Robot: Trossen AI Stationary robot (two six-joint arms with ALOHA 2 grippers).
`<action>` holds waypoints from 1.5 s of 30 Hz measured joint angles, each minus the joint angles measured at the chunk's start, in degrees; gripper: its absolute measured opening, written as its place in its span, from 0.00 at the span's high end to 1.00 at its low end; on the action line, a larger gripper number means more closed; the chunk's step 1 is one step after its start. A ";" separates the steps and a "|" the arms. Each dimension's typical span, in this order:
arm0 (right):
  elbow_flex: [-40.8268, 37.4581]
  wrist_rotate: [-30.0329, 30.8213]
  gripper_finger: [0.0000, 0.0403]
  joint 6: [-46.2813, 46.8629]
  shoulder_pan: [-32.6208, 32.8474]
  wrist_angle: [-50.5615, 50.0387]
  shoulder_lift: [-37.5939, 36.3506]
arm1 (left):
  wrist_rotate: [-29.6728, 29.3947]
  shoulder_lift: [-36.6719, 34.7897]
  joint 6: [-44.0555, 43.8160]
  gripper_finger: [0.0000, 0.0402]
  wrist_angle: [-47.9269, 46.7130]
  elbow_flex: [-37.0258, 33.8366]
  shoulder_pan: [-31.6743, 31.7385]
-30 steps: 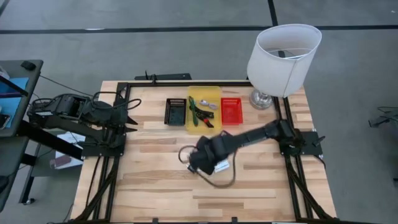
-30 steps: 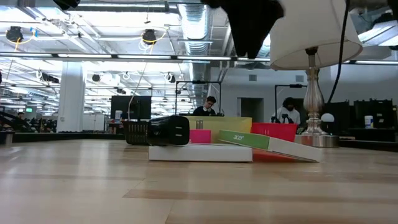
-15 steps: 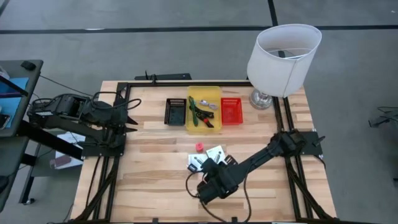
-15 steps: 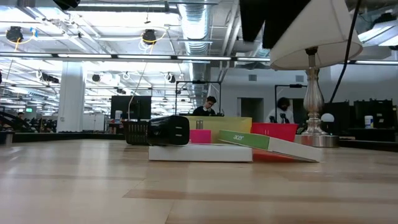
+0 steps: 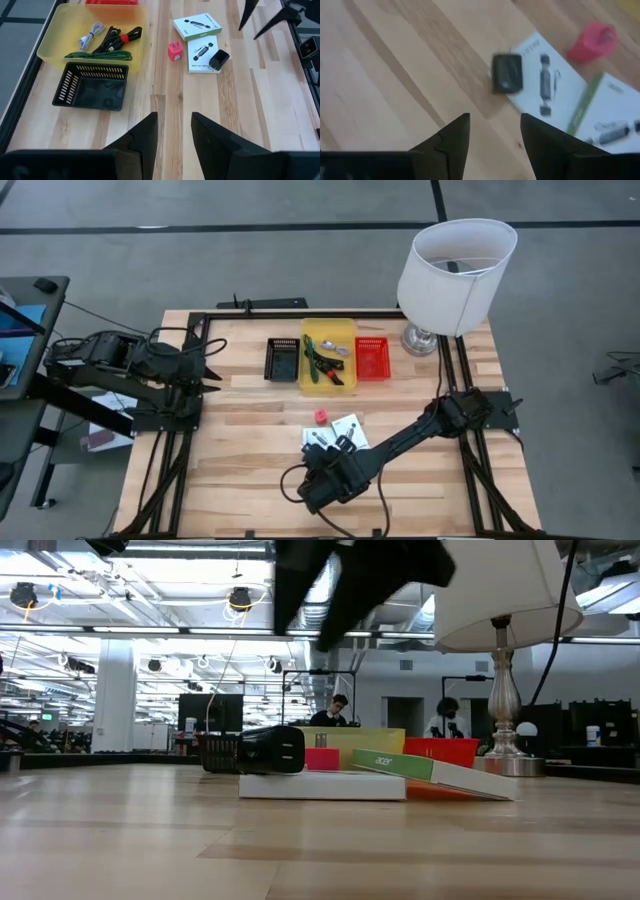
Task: Pick and place items into bin
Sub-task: Put the black charger adapter into the black bin
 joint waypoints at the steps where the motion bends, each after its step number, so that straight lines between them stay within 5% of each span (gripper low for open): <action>1: -0.01 0.47 0.57 -1.05 0.10 1.57 0.00 | 0.00 0.00 0.00 0.72 0.00 0.00 0.00; 15: 0.01 5.59 0.60 -5.08 2.33 7.08 0.00 | -2.99 1.27 2.34 0.72 1.68 0.00 0.00; 28: -0.01 0.66 0.63 -16.59 7.20 5.60 -0.21 | -0.69 8.19 5.82 0.72 6.58 0.00 0.04; 30: -0.01 3.96 0.62 -12.06 7.49 0.58 -0.71 | 0.24 9.85 5.66 0.72 8.02 0.00 -0.11; 35: -0.02 25.86 0.62 3.36 11.30 -22.24 -1.91 | 0.61 10.52 2.77 0.72 16.84 -3.80 -2.74; 37: -1.36 31.77 0.63 7.08 13.13 -23.65 -3.26 | 0.54 10.51 1.13 0.72 19.35 -5.76 -4.25; 45: -13.30 32.32 0.63 1.11 15.21 -23.10 -20.41 | -4.22 10.95 -2.78 0.72 31.92 -12.79 -11.70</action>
